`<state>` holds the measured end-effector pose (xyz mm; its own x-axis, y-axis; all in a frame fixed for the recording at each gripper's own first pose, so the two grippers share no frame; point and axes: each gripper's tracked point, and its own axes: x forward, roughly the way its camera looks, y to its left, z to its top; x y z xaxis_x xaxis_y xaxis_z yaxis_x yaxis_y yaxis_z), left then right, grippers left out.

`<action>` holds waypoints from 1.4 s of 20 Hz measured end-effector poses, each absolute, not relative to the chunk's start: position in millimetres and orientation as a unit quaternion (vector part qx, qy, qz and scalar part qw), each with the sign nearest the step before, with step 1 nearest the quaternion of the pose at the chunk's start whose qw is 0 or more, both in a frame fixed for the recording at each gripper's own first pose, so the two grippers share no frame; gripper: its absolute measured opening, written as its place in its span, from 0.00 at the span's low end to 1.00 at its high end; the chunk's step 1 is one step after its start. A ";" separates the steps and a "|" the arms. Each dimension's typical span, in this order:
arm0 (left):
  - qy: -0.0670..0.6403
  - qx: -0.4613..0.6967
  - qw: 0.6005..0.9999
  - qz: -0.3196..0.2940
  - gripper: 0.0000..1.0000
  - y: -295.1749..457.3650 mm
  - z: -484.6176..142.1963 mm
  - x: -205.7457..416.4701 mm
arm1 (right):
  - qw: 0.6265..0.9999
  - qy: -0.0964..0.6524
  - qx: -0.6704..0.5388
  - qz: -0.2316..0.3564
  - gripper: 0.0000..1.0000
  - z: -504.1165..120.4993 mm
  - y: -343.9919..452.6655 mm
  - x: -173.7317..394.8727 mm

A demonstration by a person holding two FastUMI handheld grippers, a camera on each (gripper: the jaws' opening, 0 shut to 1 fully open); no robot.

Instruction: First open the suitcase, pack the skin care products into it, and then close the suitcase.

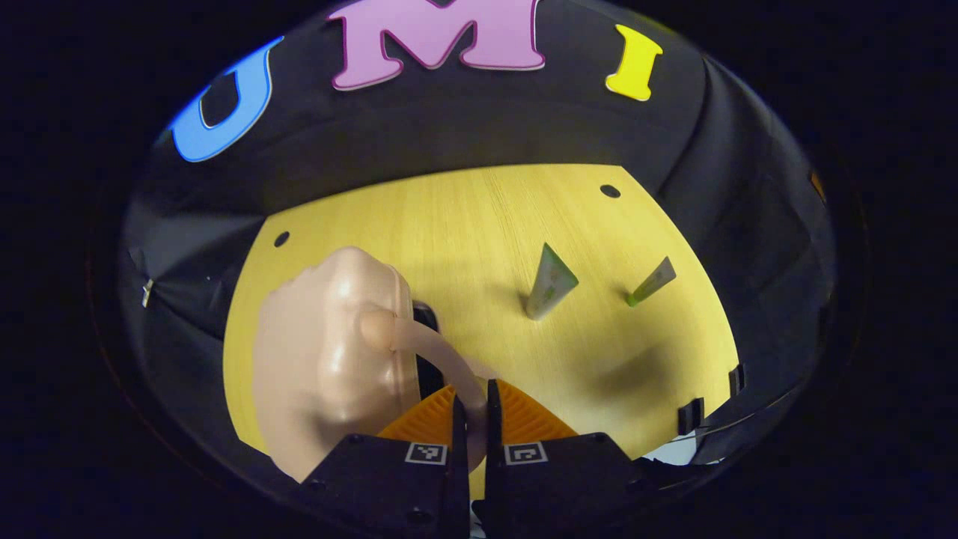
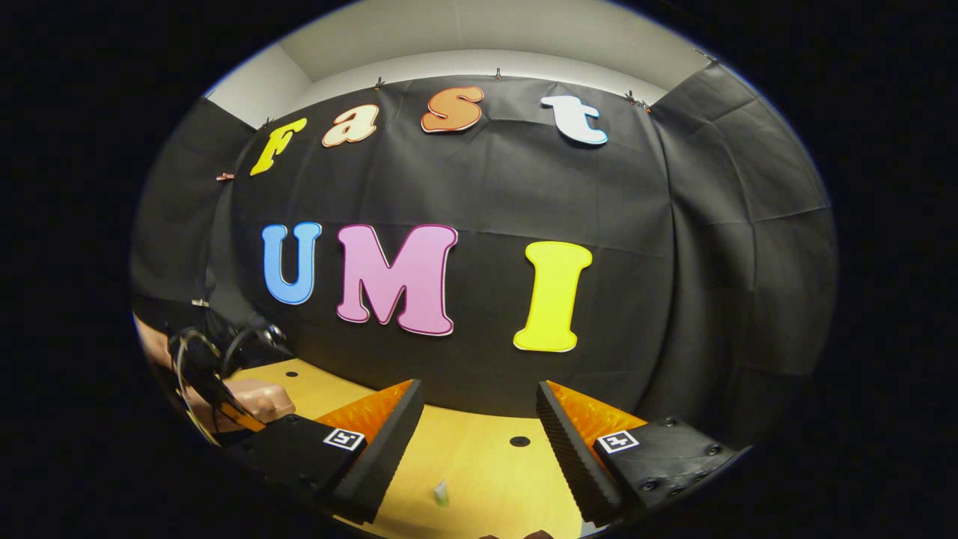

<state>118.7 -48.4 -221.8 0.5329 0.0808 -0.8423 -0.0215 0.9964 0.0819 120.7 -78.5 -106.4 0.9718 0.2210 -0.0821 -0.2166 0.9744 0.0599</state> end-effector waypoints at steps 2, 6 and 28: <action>0.446 0.039 0.892 0.053 0.13 -8.0 -179.4 118.1 | 0.991 0.041 0.028 0.121 0.96 -99.3 -57.2 124.3; 0.395 0.047 0.909 0.120 0.13 89.7 -127.3 102.8 | 0.990 0.019 0.040 0.136 0.96 -74.4 -13.7 131.4; 0.531 -0.080 0.808 0.244 0.12 442.3 -340.4 27.2 | 0.989 0.097 -0.028 0.109 0.96 -92.0 129.5 148.5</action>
